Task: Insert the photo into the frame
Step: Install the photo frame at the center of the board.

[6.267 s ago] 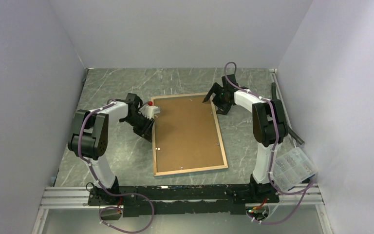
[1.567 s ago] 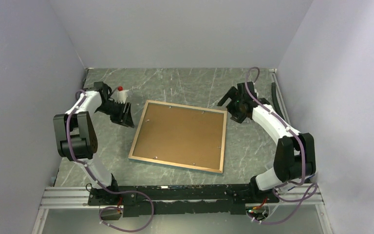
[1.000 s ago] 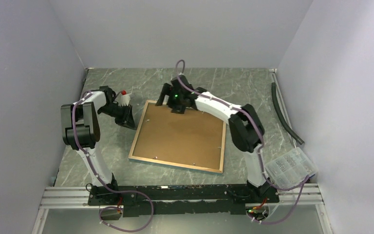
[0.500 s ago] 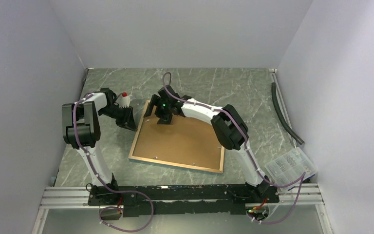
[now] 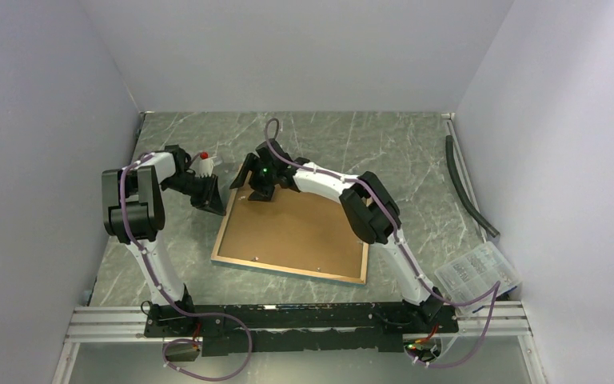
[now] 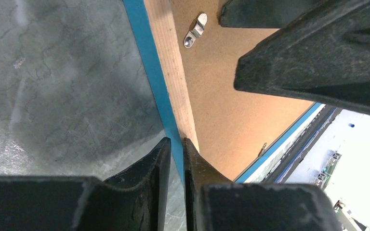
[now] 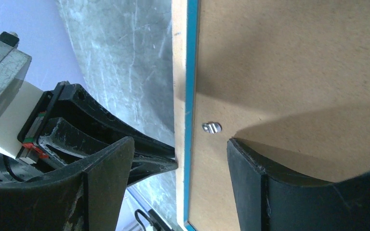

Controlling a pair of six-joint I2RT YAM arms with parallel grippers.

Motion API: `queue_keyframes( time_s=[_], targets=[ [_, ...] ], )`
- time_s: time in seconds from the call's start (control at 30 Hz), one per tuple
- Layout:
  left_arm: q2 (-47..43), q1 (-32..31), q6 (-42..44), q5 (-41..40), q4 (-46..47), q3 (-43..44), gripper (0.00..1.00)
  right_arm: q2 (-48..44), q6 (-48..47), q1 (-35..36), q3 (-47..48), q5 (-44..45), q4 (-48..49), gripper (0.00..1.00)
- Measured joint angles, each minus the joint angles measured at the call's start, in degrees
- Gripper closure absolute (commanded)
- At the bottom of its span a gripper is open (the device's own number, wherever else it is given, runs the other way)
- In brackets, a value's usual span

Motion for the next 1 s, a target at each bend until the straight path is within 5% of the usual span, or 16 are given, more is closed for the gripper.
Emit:
queue_keyframes(
  time_s=[1.0],
  targets=[
    [0.02, 0.0, 0.0, 0.57, -0.24, -0.02, 0.86, 3.67, 1.92, 0.5, 3.85, -1.4, 3.43, 0.25]
  ],
)
